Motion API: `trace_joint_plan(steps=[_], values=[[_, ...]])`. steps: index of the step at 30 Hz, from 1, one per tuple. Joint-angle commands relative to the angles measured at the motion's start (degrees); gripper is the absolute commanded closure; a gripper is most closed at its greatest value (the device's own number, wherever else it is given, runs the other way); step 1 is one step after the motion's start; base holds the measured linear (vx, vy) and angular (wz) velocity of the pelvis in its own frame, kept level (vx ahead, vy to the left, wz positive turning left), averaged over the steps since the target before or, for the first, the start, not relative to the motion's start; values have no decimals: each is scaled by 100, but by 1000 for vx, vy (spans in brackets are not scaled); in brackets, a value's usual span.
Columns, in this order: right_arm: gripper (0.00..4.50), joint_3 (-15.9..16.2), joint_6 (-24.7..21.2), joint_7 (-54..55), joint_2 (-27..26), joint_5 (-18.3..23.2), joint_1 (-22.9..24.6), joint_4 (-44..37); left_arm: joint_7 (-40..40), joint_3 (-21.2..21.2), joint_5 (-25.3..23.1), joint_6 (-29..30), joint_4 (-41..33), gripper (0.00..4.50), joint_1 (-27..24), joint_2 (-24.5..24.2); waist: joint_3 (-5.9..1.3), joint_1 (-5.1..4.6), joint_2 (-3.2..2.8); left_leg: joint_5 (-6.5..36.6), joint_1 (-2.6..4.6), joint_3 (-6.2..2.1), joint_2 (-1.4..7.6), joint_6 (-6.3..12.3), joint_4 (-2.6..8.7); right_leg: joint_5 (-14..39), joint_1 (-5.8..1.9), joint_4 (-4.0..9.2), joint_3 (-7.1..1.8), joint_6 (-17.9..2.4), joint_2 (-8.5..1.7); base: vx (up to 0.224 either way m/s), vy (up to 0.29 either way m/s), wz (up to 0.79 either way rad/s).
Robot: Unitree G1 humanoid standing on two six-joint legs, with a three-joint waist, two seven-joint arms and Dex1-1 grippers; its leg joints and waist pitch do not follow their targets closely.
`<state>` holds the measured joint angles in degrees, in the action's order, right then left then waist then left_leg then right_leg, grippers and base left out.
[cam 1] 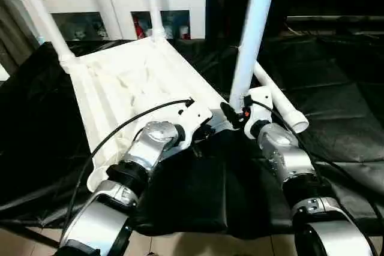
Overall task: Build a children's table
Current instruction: Rotate leg to tighten
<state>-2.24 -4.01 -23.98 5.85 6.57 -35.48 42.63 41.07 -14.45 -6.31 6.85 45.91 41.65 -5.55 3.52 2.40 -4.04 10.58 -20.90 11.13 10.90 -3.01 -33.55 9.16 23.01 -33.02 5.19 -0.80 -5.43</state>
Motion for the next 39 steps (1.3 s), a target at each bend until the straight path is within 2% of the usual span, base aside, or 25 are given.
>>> trace_joint_plan(steps=[1, 3, 4, 7, 8, 9, 10, 12, 15, 16, 17, 18, 20, 21, 28, 30, 34, 35, 36, 37, 38, 39], values=[[75, 549, -109, -810, 10, -39, 253, -100, 306, -43, 158, -338, -153, 450, -141, -43, -334, 21, 109, 1603, 17, -128, 183, 408, 432, 2325, -255, 493, -231, -950, -340, 0, 0, 0], [75, 710, -51, -1384, 327, -70, 417, -395, 730, -100, 212, -400, -368, 450, -305, -241, -345, 40, 137, 1521, 8, -121, 195, 463, 427, 2250, -266, 479, -238, -950, -348, 0, 0, 0], [75, 761, -10, -1589, 461, -88, 486, -515, 910, -124, 242, -404, -475, 450, -378, -330, -350, 62, 128, 1429, -6, -120, 208, 520, 421, 2154, -276, 464, -241, -976, -353, 0, 0, 0], [75, 809, 89, -2061, 806, -70, 622, -773, 1391, -184, 348, -461, -770, 450, -589, -572, -375, 104, 129, 1127, -12, -95, 213, 589, 393, 1817, -276, 414, -246, -1099, -346, 0, 0, 0], [75, 812, 91, -2157, 862, -51, 642, -819, 1466, -193, 367, -468, -825, 450, -626, -614, -378, 101, 124, 1047, -35, -105, 227, 614, 398, 1676, -297, 379, -239, -1155, -345, 0, 0, 0], [75, 813, 75, -2347, 961, -3, 677, -928, 1622, -216, 396, -468, -921, 450, -688, -703, -369, 95, 143, 1063, -36, -95, 224, 629, 396, 1707, -285, 392, -235, -1151, -334, 0, 0, 0], [75, 823, 76, -2518, 1052, 33, 701, -1017, 1763, -240, 416, -481, -1001, 450, -738, -789, -379, 107, 135, 1070, -11, -96, 239, 626, 393, 1705, -277, 378, -240, -1168, -338, 0, 0, 0], [75, 850, 114, -2820, 1212, 99, 742, -1161, 2022, -272, 450, -518, -1160, 450, -840, -952, -398, 127, 112, 975, -2, -98, 260, 650, 380, 1431, -273, 334, -250, -1265, -333, 0, 0, 0], [75, 872, 51, -3112, 1345, 214, 770, -1323, 2324, -283, 511, -521, -1368, 450, -964, -1142, -398, 140, 110, 948, 6, -77, 259, 684, 372, 1174, -260, 303, -254, -1371, -319, 0, 0, 0], [75, 877, 23, -3195, 1377, 243, 777, -1367, 2402, -285, 528, -510, -1427, 450, -996, -1192, -399, 144, 108, 932, 0, -81, 255, 679, 370, 1125, -275, 294, -254, -1394, -327, 0, 0, 0], [75, 906, 26, -3286, 1409, 250, 783, -1395, 2464, -284, 538, -513, -1465, 450, -1024, -1251, -395, 140, 136, 920, -13, -76, 254, 687, 371, 1118, -281, 295, -256, -1385, -325, 0, 0, 0], [90, 941, 31, -3350, 1433, 233, 793, -1409, 2501, -278, 548, -502, -1494, 450, -1045, -1290, -395, 141, 127, 902, -12, -78, 255, 695, 370, 1108, -276, 290, -255, -1387, -324, 0, 0, 0], [90, 985, 27, -3427, 1455, 207, 812, -1435, 2529, -277, 551, -485, -1534, 450, -1068, -1332, -386, 138, 139, 939, -7, -72, 248, 666, 370, 1233, -271, 304, -256, -1361, -326, 0, 0, 0], [104, 1059, 31, -3528, 1464, 162, 858, -1463, 2539, -263, 554, -444, -1577, 450, -1086, -1364, -389, 147, 151, 935, -7, -77, 251, 643, 371, 1307, -279, 299, -257, -1336, -334, 0, 0, 0], [166, 1061, -77, -3350, 1309, 189, 944, -1485, 2097, -149, 505, -335, -1437, 450, -1021, -1175, -381, 133, 158, 930, -2, -75, 240, 598, 366, 1383, -272, 313, -262, -1304, -326, 0, 0, 0], [171, 946, -148, -2660, 1086, 27, 880, -1192, 1591, -73, 385, -300, -1166, 450, -861, -990, -368, 121, 150, 975, 2, -75, 231, 558, 370, 1528, -252, 342, -265, -1263, -327, 0, 0, 0], [178, 845, -259, -1653, 788, -234, 761, -688, 898, 48, 300, -144, -781, 450, -582, -672, -329, 77, 156, 1263, 36, -93, 203, 337, 406, 2186, -239, 425, -251, -1059, -326, 0, 0, 0], [178, 788, -313, -1276, 639, -268, 719, -514, 554, 104, 267, -50, -596, 450, -438, -508, -333, 62, 142, 1344, 40, -100, 198, 284, 409, 2317, -248, 441, -247, -1000, -325, 0, 0, 0], [178, 739, -349, -1062, 553, -267, 690, -425, 369, 140, 259, -2, -501, 450, -363, -417, -317, 48, 132, 1463, 76, -90, 193, 248, 408, 2427, -206, 480, -257, -979, -322, 0, 0, 0], [178, 606, -437, -578, 340, -223, 603, -225, -98, 239, 257, 129, -280, 450, -183, -191, -334, 57, 128, 1473, 64, -111, 184, 227, 409, 2472, -245, 466, -251, -944, -333, 0, 0, 0], [178, 548, -473, -382, 248, -198, 559, -140, -302, 286, 261, 192, -187, 450, -106, -94, -333, 48, 112, 1484, 82, -101, 180, 230, 406, 2493, -216, 485, -258, -930, -330, 0, 0, 0], [178, 542, -474, -359, 238, -196, 554, -130, -319, 291, 262, 197, -177, 450, -98, -84, -339, 47, 126, 1462, 83, -104, 177, 229, 402, 2470, -221, 486, -254, -931, -325, 0, 0, 0]])
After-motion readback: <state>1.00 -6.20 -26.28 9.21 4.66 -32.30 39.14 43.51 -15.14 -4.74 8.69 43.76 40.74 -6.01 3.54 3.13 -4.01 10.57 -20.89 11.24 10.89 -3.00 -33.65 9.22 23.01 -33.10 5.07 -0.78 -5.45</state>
